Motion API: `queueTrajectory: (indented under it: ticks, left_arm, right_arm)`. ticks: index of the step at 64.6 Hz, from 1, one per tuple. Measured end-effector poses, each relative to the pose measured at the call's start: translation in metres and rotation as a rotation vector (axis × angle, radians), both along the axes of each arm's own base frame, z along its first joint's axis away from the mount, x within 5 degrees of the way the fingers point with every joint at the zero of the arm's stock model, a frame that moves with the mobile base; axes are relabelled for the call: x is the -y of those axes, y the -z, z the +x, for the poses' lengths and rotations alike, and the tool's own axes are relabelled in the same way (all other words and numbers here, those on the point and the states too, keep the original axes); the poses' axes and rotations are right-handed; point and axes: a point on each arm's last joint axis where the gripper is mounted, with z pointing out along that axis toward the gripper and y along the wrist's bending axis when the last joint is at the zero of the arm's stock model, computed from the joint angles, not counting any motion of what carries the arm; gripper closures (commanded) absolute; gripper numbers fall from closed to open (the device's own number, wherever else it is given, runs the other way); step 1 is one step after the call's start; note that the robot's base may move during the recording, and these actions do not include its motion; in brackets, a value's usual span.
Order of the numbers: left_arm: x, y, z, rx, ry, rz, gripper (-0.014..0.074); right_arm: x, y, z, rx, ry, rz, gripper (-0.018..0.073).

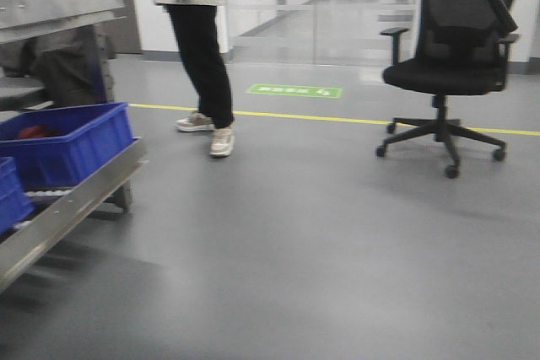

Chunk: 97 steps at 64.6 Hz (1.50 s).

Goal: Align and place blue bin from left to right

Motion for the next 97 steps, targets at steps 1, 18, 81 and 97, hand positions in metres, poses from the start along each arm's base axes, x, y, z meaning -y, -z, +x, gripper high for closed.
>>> queueTrajectory:
  ticks: [1, 18, 81, 97]
  left_arm:
    - [0.0000, 0.0000, 0.0000, 0.000, 0.000, 0.000, 0.0609]
    - [-0.0002, 0.0000, 0.0000, 0.000, -0.001, 0.002, 0.0609]
    - [-0.0002, 0.0000, 0.0000, 0.000, -0.001, 0.002, 0.0609]
    - [-0.0002, 0.0000, 0.0000, 0.000, -0.001, 0.002, 0.0609]
  right_arm:
    - [0.0000, 0.0000, 0.0000, 0.000, 0.000, 0.000, 0.0638]
    - [0.0000, 0.0000, 0.0000, 0.000, 0.000, 0.000, 0.0638]
    - [0.0001, -0.0002, 0.0001, 0.002, 0.002, 0.000, 0.0638]
    - [0.0001, -0.0002, 0.0001, 0.002, 0.002, 0.000, 0.0638]
